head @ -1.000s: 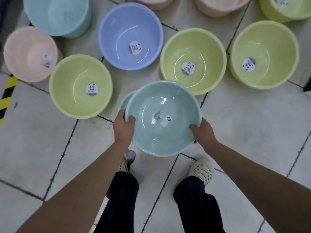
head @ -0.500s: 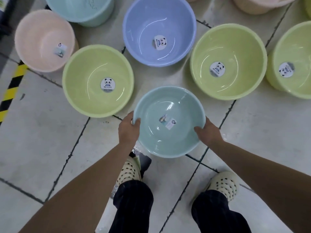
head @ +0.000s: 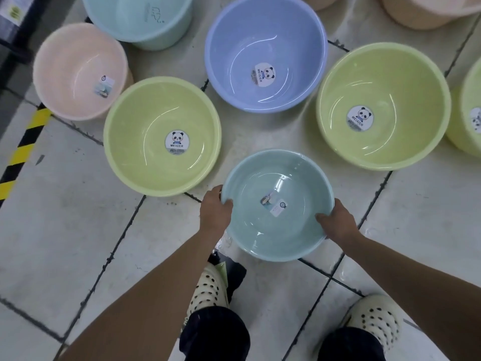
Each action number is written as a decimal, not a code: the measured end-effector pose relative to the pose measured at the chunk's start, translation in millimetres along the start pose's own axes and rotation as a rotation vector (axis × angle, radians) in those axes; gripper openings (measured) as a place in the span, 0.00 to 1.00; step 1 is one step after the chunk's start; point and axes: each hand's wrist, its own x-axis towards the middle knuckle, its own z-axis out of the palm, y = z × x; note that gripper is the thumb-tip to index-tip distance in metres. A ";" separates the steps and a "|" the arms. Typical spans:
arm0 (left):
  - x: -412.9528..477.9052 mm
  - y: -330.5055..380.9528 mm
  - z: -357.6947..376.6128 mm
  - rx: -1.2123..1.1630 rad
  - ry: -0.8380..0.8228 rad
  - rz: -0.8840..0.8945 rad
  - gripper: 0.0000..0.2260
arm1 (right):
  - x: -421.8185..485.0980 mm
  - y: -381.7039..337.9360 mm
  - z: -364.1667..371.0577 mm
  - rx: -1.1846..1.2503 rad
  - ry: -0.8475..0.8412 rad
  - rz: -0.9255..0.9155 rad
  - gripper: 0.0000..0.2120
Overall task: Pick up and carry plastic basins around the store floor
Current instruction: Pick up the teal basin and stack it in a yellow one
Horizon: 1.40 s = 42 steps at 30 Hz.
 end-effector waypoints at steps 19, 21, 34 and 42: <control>-138.0 88.0 -252.5 -0.369 0.242 -0.049 0.09 | -224.6 -217.1 -64.9 0.019 0.007 -0.361 0.12; -155.1 93.0 -293.4 -0.374 0.254 -0.096 0.07 | -259.6 -252.6 -66.6 0.002 -0.023 -0.384 0.12; -170.8 106.2 -464.5 -0.436 0.239 -0.137 0.06 | -356.7 -382.3 -35.3 -0.011 -0.114 -0.387 0.12; -125.3 119.7 -498.0 -0.379 0.207 -0.172 0.11 | -317.0 -444.1 -12.9 -0.132 -0.107 -0.380 0.11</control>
